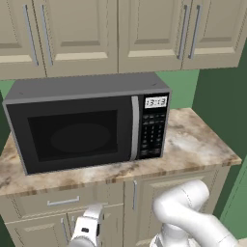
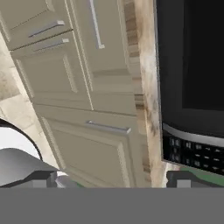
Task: Take the tongs from the drawer on the left and place them on the dining counter next to the tray containing the hot dog.
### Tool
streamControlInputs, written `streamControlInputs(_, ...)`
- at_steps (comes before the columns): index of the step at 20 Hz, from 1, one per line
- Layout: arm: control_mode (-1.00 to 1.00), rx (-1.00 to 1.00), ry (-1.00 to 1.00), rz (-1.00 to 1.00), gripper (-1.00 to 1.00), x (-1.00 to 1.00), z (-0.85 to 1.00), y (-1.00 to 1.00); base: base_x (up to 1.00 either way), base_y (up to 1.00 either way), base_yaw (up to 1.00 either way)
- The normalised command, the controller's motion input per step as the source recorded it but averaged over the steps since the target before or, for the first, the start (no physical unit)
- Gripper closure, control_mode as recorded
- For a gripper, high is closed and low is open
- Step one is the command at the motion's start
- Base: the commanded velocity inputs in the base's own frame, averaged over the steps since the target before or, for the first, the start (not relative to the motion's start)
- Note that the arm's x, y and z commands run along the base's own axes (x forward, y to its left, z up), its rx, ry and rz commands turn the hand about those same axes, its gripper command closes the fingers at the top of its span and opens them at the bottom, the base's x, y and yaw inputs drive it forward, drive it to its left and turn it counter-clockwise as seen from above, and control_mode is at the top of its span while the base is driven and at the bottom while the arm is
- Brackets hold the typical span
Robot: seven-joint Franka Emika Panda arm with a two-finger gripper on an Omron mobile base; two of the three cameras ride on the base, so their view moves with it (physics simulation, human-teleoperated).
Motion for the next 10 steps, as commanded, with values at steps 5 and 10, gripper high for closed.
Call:
streamControlInputs(5, -1.00, -0.08, -0.03, 0.13, -1.00, -0.01, -0.14, 0.14, 0.00, 0.00, 0.00)
streamControlInputs(10, -1.00, 0.00, -0.08, 0.10, -1.00, 0.27, -0.34, 0.74, 0.00, 0.00, 0.00)
